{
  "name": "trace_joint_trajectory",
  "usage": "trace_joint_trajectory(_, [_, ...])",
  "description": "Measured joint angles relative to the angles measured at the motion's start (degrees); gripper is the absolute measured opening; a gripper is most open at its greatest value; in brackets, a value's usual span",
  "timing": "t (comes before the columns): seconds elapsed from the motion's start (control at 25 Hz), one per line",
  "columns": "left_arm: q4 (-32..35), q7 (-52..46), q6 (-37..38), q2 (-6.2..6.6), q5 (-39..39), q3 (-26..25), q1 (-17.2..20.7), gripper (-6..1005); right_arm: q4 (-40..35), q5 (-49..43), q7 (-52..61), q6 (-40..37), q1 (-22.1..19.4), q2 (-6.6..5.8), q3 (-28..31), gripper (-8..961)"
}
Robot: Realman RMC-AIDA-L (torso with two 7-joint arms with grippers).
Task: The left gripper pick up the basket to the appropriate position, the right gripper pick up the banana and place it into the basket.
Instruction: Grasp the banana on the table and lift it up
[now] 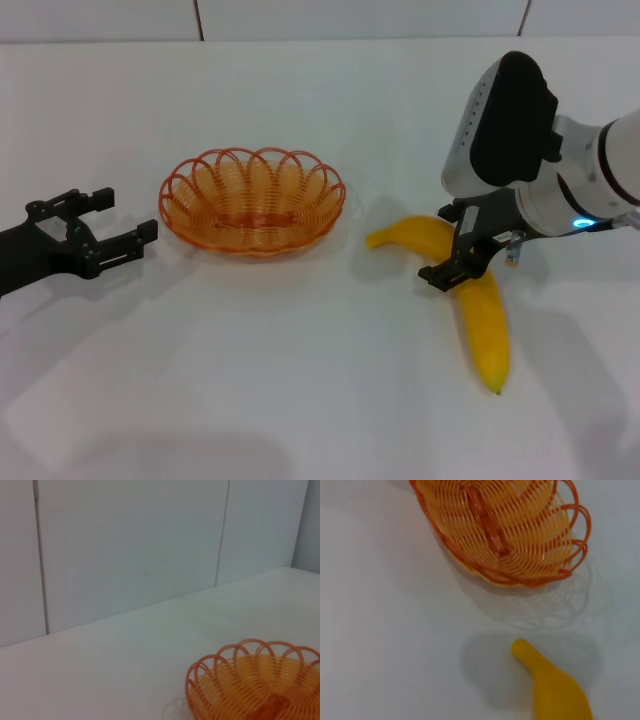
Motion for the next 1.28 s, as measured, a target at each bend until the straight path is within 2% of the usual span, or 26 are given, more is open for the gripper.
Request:
trace_joint_trajectory(0.84, [-0.08, 0.00, 0.00, -0.09, 0.00, 0.00, -0.17, 798, 1.70, -0.65, 1.99, -0.03, 1.94, 0.05, -0.13, 861])
trace_joint_trajectory(1.04, [-0.08, 0.00, 0.00, -0.09, 0.00, 0.00, -0.17, 798, 1.78, -0.67, 3.63, -0.02, 2.22, 0.00, -0.08, 681])
trace_joint_trajectory(1.28, [-0.17, 0.00, 0.00, -0.09, 0.00, 0.00, -0.17, 798, 1.01, -0.72, 3.95, -0.54, 2.20, -0.09, 0.05, 535])
